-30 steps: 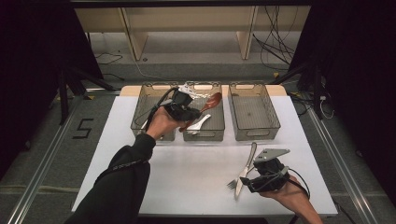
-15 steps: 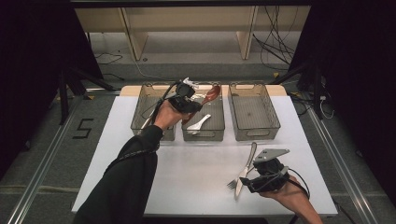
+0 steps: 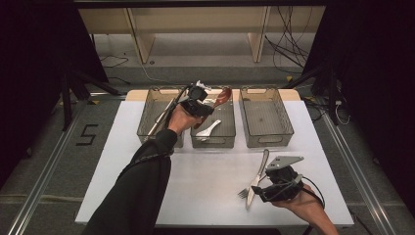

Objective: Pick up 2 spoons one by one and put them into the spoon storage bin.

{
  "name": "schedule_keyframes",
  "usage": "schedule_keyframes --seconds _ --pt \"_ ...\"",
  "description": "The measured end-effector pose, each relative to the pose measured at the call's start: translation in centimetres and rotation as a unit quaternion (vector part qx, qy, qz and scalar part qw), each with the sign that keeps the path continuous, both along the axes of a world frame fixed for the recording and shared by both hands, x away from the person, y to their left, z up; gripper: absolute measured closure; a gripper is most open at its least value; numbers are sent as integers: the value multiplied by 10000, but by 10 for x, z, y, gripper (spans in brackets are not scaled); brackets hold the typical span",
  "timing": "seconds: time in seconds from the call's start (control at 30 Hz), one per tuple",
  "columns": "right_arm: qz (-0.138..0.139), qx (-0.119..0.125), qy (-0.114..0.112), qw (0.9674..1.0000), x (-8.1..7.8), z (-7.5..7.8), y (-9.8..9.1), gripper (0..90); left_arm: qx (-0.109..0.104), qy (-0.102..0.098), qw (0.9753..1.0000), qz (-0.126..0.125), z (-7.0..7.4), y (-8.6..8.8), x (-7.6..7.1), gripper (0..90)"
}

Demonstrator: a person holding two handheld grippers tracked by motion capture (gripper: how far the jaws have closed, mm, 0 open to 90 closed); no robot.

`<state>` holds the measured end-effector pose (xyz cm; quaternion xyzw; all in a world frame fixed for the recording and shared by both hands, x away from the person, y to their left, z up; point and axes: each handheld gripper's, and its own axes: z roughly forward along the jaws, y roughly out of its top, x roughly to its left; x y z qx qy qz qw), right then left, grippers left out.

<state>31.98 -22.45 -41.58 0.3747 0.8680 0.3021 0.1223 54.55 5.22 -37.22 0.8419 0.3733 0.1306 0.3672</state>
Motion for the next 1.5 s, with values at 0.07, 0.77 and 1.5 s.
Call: schedule_keyframes --seconds 0.07,0.77,1.5 --pt "-2 3 5 10000 0 0 0 289 -26 20 10000 61 -2 1 2 803" --pt "14 14 -5 10000 0 0 0 289 -195 195 9993 236 -18 -1 5 669" --pt "-377 49 -280 9989 7 4 -9 295 -617 -13 9981 -85 10 45 -73 308"
